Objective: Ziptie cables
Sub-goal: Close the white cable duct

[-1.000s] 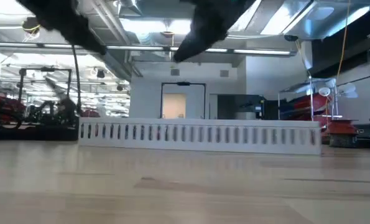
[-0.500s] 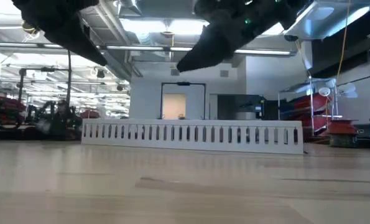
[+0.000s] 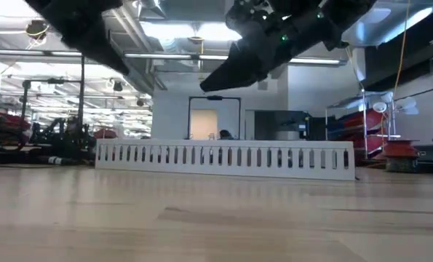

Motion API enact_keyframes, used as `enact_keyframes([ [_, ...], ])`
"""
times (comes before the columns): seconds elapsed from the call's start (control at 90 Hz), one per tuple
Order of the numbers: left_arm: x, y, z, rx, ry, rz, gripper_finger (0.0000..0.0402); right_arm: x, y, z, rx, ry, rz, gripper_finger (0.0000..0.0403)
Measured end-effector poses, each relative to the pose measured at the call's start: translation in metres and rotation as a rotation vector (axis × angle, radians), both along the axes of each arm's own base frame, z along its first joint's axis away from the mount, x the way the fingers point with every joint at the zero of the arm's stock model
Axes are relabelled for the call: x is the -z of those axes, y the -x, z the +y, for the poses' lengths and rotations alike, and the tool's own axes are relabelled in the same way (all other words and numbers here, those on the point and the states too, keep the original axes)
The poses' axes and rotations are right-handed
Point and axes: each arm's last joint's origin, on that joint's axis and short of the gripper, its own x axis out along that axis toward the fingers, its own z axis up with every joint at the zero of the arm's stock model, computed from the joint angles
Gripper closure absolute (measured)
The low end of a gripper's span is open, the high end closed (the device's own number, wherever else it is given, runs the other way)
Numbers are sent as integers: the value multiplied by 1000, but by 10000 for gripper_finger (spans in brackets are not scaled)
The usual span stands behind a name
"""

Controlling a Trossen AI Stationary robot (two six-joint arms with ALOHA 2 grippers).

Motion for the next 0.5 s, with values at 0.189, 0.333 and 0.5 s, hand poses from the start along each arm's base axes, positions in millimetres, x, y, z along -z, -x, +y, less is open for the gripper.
enact_keyframes([
  [0.189, -39, 0, 1, 45, -59, -5, 254, -26, 8, -5, 19, 9, -35, 306],
  [0.333, -56, 9, 3, 33, -84, 9, 225, -32, 12, -6, 36, 19, -40, 306],
  [0.5, -65, 25, 6, 31, -102, -35, 222, -34, 13, -6, 39, 24, -42, 306],
])
